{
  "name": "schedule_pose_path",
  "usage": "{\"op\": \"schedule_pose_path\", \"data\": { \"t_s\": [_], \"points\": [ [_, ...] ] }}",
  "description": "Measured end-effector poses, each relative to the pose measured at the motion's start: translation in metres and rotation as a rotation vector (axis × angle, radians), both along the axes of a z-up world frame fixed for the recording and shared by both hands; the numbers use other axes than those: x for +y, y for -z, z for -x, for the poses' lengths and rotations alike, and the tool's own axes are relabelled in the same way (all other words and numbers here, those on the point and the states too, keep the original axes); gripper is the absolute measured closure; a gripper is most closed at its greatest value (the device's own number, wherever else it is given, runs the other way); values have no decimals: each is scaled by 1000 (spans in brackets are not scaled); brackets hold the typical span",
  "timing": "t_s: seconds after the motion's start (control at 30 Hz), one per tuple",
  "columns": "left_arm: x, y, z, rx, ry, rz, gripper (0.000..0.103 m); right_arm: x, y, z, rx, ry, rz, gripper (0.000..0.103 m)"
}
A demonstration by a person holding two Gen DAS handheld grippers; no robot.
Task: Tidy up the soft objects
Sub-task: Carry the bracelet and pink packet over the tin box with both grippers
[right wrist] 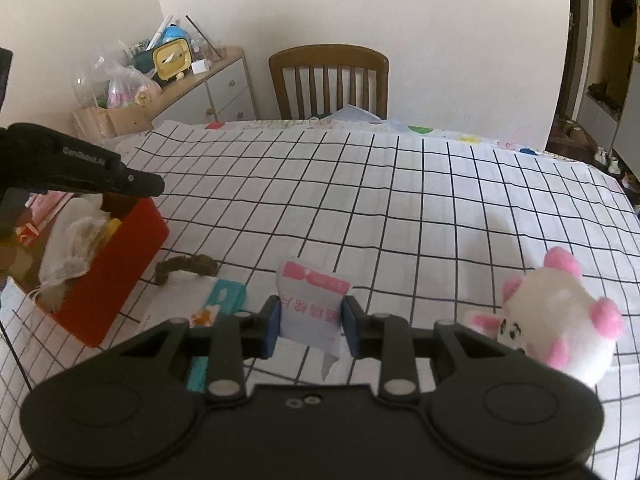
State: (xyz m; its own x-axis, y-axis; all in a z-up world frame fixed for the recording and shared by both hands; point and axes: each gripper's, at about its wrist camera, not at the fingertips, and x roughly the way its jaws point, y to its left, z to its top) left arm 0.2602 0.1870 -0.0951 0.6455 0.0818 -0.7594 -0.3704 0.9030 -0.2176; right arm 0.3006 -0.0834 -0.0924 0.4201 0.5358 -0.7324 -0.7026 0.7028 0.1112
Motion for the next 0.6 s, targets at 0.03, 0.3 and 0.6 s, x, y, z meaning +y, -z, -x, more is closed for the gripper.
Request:
{"op": "schedule_pose_path", "data": {
  "t_s": [0.03,0.3,0.6],
  "points": [
    [1,2,0,10,12,15,93,-1,-2,3,-4,2,0,72],
    [-7,14,0,71,91,47,89,-17,-5,24,10,44,-5,72],
    [-50,35,-4,124,224,-127,29,-28,1,34,36,77,-4,72]
  ]
}}
